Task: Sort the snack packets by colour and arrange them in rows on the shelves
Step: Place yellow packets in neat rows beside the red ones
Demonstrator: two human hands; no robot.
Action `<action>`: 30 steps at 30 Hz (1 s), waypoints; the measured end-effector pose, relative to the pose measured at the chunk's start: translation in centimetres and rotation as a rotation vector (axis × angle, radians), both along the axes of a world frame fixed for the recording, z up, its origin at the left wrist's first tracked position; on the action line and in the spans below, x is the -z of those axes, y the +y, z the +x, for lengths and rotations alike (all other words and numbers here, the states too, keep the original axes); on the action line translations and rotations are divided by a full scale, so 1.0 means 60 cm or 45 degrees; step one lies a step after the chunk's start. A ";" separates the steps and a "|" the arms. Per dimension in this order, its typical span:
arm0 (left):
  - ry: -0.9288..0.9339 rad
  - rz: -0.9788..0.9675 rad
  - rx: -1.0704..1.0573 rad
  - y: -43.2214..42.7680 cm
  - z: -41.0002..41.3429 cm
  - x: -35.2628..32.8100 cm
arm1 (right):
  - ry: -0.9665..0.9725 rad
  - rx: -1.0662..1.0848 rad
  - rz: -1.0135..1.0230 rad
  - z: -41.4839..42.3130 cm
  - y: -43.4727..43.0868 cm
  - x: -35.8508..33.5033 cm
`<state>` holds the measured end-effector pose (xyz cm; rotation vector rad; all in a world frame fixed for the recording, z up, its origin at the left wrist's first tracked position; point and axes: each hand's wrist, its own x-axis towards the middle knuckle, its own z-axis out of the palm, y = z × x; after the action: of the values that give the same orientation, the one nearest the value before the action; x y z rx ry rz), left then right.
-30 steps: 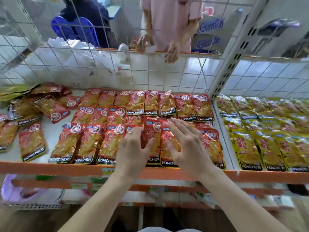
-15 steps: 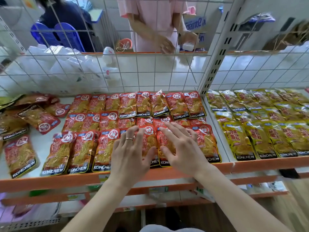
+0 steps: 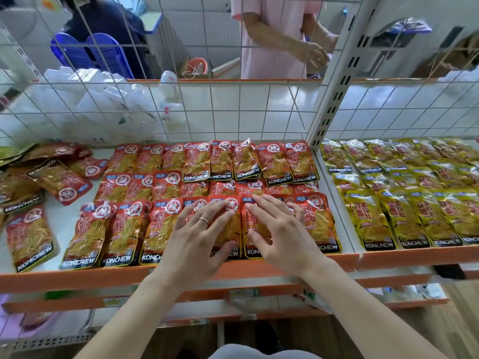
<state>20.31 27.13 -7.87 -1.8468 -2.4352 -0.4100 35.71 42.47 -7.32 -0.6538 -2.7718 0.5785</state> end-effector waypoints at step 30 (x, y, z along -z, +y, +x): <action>-0.025 0.187 -0.741 -0.146 -0.014 -0.087 | 0.269 -0.474 -0.049 -0.156 -0.086 -0.090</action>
<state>19.44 18.37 -2.63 -1.0112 -2.7064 -0.5358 26.38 37.30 -1.91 -0.0701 -2.6958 0.7269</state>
